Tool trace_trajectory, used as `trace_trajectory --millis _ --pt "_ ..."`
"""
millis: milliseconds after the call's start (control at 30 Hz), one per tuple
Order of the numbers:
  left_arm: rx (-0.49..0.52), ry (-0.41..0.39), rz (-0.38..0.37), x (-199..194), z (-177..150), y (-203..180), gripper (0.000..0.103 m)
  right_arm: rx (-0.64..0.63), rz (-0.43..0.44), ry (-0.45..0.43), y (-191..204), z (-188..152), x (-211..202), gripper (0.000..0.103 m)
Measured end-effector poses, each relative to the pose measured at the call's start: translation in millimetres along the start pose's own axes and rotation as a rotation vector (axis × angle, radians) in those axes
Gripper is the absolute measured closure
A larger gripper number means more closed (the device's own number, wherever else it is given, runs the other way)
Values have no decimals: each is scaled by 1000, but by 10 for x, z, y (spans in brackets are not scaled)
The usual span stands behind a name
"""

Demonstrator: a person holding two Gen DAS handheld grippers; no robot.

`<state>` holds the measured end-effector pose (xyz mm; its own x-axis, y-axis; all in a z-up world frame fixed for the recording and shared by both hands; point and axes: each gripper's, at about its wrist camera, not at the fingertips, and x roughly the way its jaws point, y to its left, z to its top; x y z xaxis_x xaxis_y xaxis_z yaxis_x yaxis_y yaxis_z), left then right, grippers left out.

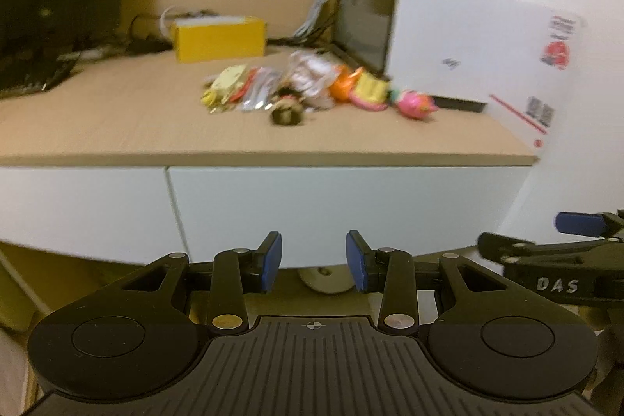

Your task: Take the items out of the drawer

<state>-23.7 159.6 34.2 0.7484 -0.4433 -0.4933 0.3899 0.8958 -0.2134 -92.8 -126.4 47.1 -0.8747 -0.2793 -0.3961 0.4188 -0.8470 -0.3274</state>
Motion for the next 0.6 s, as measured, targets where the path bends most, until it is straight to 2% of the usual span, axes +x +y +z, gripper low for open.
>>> trace_trajectory --millis 267,600 --pt "52 2 -35 -106 -26 -269 63 83 7 11 -180 -52 -189 5" --pt "60 14 -43 -82 -35 -381 63 17 10 -21 -120 -41 -232 5"
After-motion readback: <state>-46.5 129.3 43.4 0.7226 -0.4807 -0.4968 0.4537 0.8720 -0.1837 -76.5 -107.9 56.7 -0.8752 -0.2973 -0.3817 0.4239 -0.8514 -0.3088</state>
